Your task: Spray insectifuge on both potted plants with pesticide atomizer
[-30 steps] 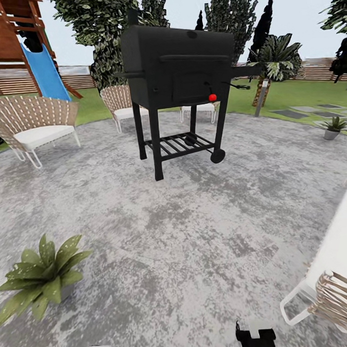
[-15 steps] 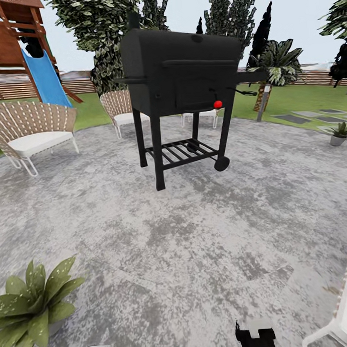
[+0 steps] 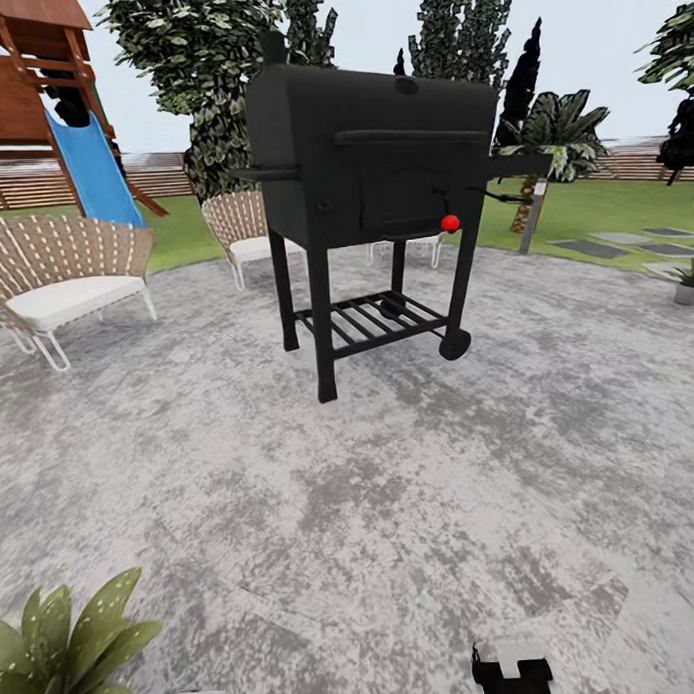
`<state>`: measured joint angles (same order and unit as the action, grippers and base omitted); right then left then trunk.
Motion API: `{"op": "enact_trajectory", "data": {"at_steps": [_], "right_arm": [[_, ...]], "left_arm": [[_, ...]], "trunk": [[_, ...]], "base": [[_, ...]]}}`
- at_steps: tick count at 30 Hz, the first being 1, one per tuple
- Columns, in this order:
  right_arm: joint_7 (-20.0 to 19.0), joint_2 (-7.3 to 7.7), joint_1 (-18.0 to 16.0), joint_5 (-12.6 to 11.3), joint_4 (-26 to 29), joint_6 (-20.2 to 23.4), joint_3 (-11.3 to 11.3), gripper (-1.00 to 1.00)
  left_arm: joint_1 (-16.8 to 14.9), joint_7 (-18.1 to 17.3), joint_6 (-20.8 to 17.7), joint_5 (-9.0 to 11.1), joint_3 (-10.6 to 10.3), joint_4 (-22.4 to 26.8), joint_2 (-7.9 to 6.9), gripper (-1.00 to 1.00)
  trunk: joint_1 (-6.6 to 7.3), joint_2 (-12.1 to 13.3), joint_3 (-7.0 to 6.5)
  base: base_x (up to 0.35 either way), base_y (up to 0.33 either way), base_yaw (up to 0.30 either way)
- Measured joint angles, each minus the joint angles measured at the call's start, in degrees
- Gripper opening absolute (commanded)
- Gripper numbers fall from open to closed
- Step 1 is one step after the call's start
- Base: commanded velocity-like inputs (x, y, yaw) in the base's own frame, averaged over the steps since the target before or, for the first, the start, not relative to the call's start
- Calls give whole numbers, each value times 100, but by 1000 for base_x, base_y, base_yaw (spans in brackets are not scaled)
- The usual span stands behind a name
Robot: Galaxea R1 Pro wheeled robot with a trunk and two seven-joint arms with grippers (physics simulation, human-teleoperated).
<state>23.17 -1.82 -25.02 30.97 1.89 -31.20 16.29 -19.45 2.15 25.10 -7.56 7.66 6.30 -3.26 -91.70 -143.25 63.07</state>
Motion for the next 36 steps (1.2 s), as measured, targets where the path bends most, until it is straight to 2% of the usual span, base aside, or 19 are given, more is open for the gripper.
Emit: {"op": "enact_trajectory", "data": {"at_steps": [9, 26, 36], "right_arm": [[3, 0, 1, -2, 1, 0, 0, 100], [9, -1, 0, -2, 0, 0, 0, 100], [10, 0, 1, -2, 1, 1, 1, 100]], "left_arm": [[0, 1, -1, -16, 0, -1, 6, -100], [5, -1, 0, -15, -1, 0, 0, -100], [5, -1, 6, -18, -5, -2, 2, -100]], "trunk": [[0, 0, -57], [0, 0, -62], [0, 0, -64]], "base": [[332, -78, -192], [340, -4, -14], [335, -81, -251]]}}
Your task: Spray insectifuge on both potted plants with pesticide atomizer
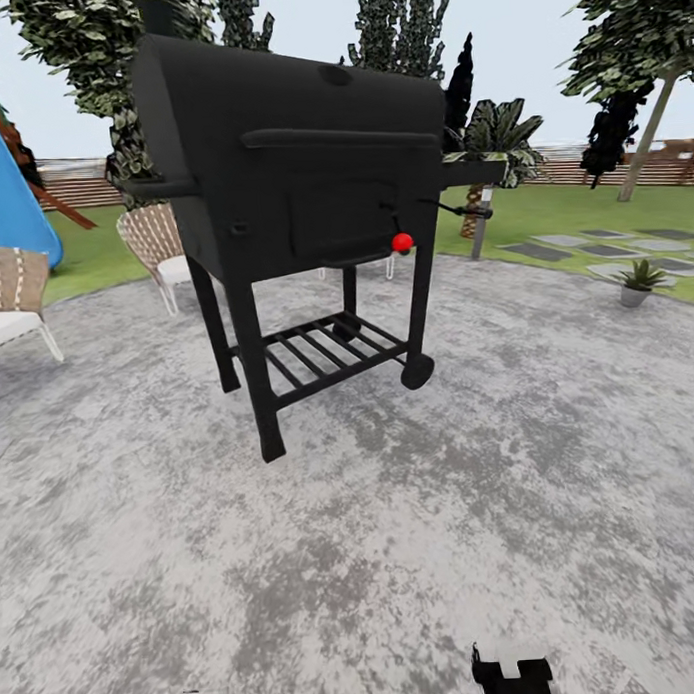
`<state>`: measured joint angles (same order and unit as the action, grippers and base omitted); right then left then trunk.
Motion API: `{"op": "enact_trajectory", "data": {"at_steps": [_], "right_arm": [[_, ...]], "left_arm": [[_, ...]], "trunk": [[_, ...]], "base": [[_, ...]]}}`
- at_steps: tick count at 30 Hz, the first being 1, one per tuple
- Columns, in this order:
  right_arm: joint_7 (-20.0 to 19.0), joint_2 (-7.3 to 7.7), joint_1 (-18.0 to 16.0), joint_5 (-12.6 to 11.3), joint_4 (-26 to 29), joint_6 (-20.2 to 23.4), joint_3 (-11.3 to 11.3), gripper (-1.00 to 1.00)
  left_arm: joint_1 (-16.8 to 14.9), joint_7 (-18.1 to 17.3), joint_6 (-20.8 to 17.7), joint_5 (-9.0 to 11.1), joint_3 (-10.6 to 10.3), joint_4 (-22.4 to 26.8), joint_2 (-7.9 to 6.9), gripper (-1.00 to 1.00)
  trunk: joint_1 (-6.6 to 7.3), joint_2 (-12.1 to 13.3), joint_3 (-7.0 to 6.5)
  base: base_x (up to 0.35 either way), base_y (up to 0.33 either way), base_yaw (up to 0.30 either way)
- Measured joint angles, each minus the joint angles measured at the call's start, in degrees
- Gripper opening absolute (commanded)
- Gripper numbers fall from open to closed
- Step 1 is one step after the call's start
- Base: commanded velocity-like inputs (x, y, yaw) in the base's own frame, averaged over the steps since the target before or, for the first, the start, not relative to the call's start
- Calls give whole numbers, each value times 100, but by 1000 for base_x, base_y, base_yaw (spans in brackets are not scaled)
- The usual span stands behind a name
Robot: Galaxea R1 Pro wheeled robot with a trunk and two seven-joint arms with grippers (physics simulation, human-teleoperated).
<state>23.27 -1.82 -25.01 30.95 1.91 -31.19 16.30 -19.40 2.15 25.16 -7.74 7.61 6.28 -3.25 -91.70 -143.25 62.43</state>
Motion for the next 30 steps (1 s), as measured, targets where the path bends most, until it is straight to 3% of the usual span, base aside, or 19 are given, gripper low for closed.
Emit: {"op": "enact_trajectory", "data": {"at_steps": [10, 30], "right_arm": [[0, -1, 0, 0, 0, 5, 0, 100], [-1, -4, 0, 0, 0, 7, 1, 100]], "left_arm": [[0, 0, 2, 8, 5, 0, -1, -100], [2, 0, 3, 26, 5, 0, -1, -100]], "trunk": [[0, 0, -21], [0, 0, -22]], "base": [[325, -138, -291], [339, -5, -299]]}}
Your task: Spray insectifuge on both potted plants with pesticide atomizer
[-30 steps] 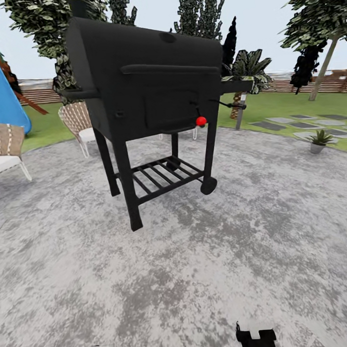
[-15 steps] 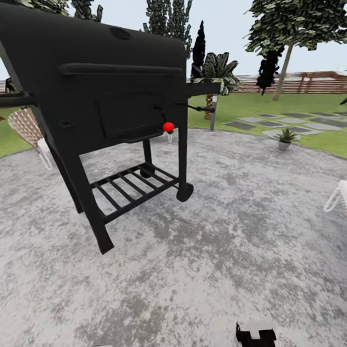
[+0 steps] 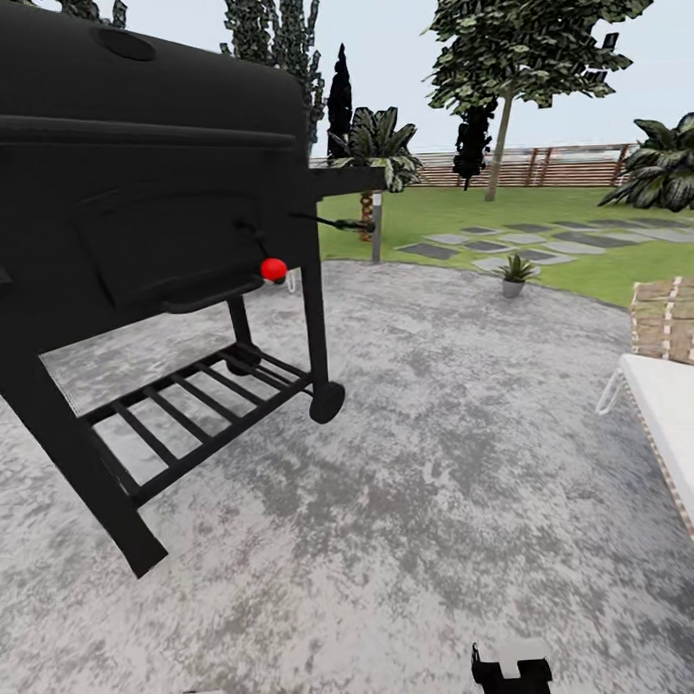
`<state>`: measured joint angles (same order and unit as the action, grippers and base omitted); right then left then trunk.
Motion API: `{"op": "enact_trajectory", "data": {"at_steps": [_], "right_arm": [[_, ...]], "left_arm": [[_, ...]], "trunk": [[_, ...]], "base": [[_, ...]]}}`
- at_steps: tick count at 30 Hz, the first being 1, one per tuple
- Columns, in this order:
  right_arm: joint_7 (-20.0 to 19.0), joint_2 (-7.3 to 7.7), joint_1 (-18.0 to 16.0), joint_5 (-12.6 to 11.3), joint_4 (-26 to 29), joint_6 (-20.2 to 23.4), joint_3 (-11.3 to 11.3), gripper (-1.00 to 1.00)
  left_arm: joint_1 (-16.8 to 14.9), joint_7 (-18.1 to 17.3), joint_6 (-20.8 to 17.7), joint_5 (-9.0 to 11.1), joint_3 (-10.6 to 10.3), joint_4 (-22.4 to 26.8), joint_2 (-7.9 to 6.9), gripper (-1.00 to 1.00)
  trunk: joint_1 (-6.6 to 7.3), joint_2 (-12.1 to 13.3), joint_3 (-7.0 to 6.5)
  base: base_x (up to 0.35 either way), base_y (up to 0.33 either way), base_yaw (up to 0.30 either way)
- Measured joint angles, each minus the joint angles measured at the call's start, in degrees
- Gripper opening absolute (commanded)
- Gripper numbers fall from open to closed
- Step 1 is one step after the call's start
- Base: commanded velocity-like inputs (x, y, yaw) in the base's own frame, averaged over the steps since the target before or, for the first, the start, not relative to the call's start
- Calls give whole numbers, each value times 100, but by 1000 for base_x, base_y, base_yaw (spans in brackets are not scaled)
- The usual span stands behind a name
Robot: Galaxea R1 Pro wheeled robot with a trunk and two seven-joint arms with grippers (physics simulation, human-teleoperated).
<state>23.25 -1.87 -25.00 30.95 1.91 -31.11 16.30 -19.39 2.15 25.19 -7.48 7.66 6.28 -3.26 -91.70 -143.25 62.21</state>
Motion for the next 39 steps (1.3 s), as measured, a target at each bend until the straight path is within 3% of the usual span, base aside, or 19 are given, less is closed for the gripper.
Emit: {"op": "enact_trajectory", "data": {"at_steps": [39], "right_arm": [[-1, -5, 0, 0, 0, 0, 0, 100]], "left_arm": [[25, 1, 0, 26, 10, 0, -9, -100]], "trunk": [[0, 0, 0]], "base": [[340, 3, -300]]}}
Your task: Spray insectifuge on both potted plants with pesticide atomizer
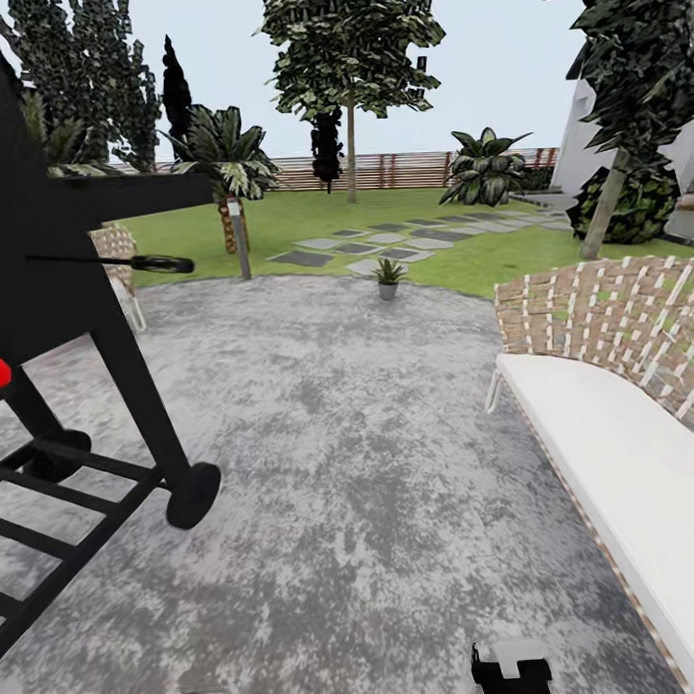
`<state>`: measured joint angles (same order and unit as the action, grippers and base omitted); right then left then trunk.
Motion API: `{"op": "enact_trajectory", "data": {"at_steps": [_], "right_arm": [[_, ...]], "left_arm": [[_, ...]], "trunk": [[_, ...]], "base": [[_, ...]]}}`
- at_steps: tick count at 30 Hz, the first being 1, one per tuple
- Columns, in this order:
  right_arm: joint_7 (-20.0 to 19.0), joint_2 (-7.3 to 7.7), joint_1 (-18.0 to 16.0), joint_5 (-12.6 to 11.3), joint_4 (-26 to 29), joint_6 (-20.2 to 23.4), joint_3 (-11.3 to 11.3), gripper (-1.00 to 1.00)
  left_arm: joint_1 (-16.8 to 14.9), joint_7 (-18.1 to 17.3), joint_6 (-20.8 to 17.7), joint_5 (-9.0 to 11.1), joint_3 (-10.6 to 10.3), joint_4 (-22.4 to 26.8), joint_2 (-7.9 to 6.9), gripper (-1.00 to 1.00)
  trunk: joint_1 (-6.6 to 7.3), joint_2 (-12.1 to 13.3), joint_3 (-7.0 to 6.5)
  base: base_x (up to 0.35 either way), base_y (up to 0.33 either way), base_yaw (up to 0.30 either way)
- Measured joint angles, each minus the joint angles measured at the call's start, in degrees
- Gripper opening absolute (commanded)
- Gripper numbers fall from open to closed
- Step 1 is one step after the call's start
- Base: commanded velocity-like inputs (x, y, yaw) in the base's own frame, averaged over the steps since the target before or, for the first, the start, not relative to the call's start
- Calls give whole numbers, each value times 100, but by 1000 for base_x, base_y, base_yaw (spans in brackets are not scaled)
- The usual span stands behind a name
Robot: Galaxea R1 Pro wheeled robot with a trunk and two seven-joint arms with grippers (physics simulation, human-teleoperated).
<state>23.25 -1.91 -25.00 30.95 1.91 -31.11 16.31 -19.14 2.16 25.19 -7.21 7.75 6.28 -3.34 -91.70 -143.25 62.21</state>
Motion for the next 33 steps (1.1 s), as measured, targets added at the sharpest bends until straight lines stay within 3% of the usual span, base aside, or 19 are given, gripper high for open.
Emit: {"op": "enact_trajectory", "data": {"at_steps": [22, 33], "right_arm": [[0, 0, 0, 0, 0, 0, 0, 100], [2, 8, -1, -1, 2, 0, -1, 100]], "left_arm": [[0, 0, 9, 0, 0, 0, -7, -100], [2, -1, 7, 0, 0, 2, -8, -100]], "trunk": [[0, 0, 0], [0, 0, 0]], "base": [[340, 50, -296], [340, 4, -19]]}}
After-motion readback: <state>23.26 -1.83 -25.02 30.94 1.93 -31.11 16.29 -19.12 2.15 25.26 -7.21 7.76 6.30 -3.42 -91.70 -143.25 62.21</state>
